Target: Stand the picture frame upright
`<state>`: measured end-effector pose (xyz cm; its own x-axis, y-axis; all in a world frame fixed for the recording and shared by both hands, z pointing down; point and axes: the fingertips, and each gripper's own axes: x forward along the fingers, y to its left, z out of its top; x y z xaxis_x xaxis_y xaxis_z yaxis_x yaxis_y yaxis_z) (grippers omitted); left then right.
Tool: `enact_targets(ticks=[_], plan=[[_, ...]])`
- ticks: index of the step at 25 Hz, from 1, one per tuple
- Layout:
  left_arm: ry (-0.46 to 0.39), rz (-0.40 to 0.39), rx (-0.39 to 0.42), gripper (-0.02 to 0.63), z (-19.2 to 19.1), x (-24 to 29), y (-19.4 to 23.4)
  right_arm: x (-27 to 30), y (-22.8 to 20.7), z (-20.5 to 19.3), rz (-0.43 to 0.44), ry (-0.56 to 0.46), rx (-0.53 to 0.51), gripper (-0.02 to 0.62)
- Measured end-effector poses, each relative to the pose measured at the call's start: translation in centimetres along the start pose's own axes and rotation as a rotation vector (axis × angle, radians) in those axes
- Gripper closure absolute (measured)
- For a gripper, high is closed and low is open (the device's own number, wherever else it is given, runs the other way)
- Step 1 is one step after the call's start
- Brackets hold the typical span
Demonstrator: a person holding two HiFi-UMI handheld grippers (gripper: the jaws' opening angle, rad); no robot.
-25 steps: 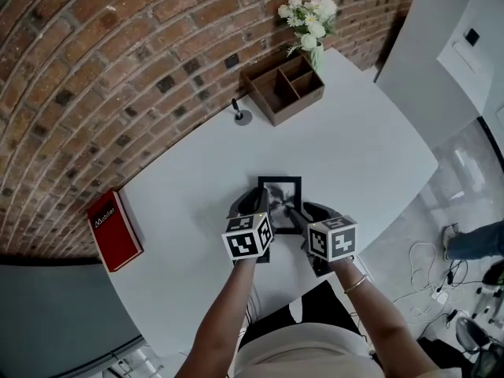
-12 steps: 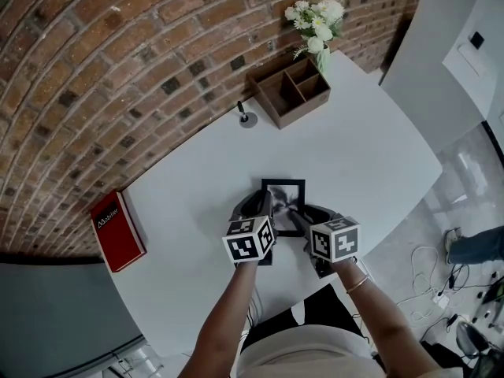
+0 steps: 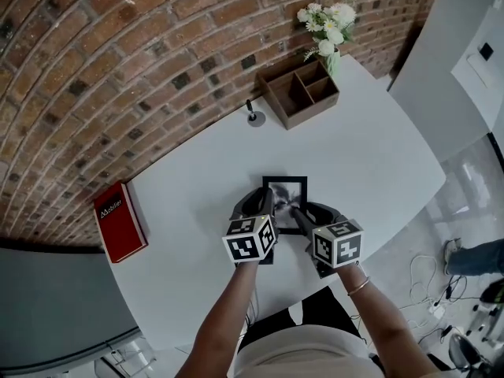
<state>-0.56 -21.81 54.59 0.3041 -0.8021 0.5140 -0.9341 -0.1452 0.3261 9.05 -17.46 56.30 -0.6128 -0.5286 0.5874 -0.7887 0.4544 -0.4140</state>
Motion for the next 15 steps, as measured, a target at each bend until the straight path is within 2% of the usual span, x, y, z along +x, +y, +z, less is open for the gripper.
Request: enact_targets(ticks=[9,15], plan=[[-0.092,0.071,-0.019,0.545,2.3,-2.2,0.9,0.1,1.8,2.5,0.073,-0.046,-0.115,0.468],[-0.167,0.165,-0.044,0.545,3.7,-4.5,2.1,0.5,3.8,3.9,0.162,-0.054,-0.191,0.472]])
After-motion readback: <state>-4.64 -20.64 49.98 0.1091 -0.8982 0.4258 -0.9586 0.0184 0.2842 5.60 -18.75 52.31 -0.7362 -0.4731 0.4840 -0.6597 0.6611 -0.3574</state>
